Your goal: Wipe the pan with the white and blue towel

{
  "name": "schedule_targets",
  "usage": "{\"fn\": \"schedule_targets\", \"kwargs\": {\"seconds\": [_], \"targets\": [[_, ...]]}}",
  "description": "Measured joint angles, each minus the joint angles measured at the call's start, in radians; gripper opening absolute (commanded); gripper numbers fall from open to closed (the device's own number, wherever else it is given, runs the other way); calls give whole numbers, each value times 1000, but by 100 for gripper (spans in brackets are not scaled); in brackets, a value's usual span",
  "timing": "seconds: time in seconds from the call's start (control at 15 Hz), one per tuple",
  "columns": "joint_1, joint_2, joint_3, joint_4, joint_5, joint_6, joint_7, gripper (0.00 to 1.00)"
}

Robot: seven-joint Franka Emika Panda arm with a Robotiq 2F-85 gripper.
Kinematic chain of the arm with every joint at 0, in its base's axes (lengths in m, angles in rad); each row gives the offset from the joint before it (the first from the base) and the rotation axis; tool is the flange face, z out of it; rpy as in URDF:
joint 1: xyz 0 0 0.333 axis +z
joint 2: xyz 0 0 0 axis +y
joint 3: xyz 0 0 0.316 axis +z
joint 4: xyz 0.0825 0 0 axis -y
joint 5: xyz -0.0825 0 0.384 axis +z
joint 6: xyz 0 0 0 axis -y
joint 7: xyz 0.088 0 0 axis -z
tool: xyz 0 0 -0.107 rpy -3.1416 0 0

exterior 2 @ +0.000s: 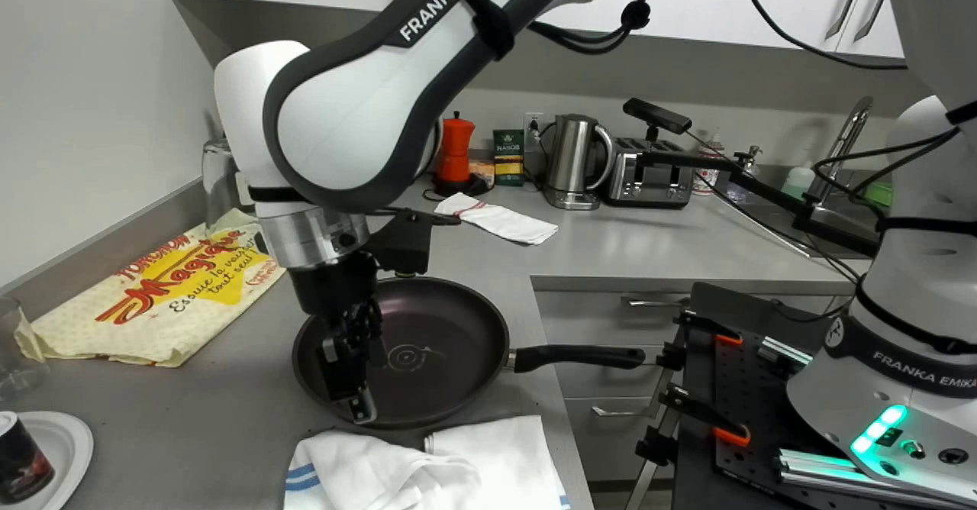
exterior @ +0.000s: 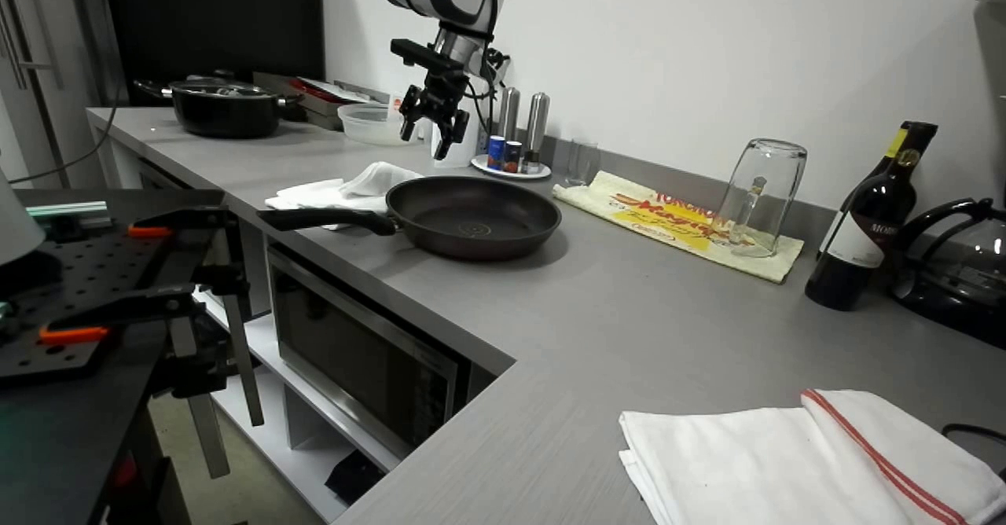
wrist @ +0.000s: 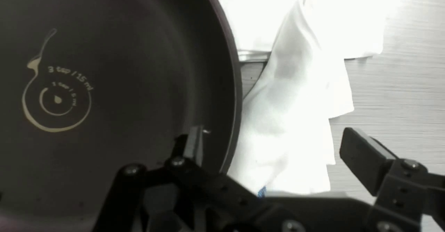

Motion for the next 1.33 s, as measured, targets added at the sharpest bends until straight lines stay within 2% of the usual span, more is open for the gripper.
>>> {"fn": "schedule_targets", "kwargs": {"seconds": [0.8,1.33], "targets": [[56,44,33,-4,23,-22,10,100],[59,82,25,5,24,41,39,100]]}}
